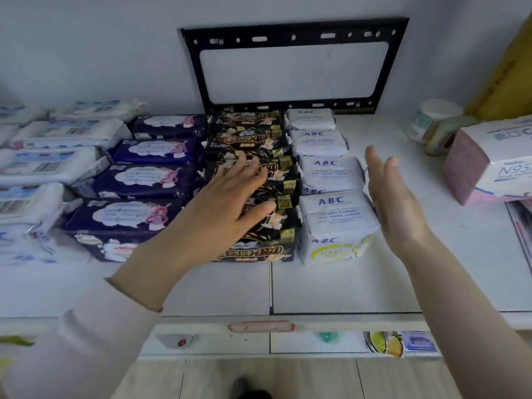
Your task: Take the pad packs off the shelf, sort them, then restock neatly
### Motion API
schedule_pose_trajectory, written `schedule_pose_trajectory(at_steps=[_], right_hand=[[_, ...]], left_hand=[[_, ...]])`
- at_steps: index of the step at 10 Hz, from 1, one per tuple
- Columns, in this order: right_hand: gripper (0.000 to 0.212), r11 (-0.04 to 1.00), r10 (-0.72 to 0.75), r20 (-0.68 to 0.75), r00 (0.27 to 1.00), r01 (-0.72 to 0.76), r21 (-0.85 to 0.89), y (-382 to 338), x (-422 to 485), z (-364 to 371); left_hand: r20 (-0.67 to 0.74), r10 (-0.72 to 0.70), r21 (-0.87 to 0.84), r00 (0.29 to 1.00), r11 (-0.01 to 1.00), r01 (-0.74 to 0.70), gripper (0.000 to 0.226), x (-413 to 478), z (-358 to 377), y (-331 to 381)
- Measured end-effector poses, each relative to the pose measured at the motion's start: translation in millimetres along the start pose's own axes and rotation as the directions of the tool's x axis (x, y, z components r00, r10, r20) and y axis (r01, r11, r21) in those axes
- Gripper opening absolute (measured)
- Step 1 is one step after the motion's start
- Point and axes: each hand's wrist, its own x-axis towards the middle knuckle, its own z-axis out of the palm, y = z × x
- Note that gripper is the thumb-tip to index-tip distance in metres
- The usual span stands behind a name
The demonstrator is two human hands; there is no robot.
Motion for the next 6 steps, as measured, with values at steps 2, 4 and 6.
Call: schedule_pose_trajectory(at_steps=[2,4,6], right_hand=[[0.055,0.997,-0.078,0.016,0.997,0.078,0.004,4,-13,13],[0.054,0.985,-0.172,-0.073,0.982,0.173,0.01,6,-19,14],[0.059,0.989,-0.144,-0.125,0.982,0.146,0.012,9,-16,9]], left_hand=[[0.048,0.014,0.231,0.999,0.973,-0.025,0.078,3,14,0],[0.033,0.013,0.246,0.999,0.969,-0.021,0.08,5,15,2],[-0.049,0.063,0.219,0.997,0.974,-0.051,0.073,3,15,6]])
